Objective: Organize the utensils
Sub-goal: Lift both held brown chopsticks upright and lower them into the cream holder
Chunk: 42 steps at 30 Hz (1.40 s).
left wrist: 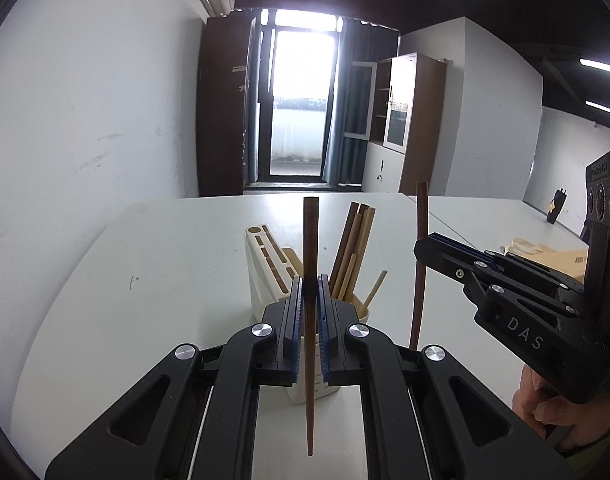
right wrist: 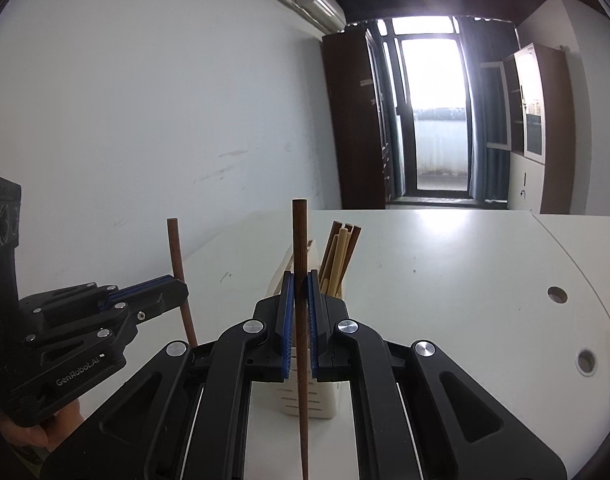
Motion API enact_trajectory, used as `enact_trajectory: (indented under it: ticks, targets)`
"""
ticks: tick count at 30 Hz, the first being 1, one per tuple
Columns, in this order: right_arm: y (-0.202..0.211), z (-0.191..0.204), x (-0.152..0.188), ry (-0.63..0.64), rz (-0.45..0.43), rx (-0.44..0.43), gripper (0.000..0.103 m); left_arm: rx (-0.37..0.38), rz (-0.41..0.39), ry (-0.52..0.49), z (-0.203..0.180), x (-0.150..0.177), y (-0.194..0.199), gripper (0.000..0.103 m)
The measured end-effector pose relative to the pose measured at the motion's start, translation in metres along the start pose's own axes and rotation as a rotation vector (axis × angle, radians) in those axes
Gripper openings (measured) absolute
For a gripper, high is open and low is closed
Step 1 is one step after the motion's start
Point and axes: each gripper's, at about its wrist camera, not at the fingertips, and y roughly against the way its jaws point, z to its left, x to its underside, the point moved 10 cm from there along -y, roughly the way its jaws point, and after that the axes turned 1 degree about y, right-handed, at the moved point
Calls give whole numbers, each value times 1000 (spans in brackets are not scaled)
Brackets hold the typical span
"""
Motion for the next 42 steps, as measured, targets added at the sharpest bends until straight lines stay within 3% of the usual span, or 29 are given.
enact_trajectory:
  ticks: [8, 14, 21, 24, 31, 36, 42]
  targets:
    - [-5, 8, -10, 19, -56, -29, 7, 16, -94, -8, -6, -25, 7, 6]
    - [14, 5, -35, 2, -198, -64, 7, 3, -230, 9, -5, -54, 34, 6]
    - [36, 0, -57, -36, -355, -110, 7, 7, -310, 41, -4, -73, 46, 6]
    - [42, 0, -66, -38, -412, -118, 7, 4, -380, 44, -5, -82, 57, 6]
    - [40, -1, -77, -31, -484, -126, 7, 12, -530, 22, -18, -96, 81, 6]
    - [27, -3, -79, -24, -487, -117, 7, -3, -535, -12, -29, -95, 62, 6]
    - [1, -5, -68, -4, -431, -94, 7, -29, -431, -27, -28, -85, 18, 6]
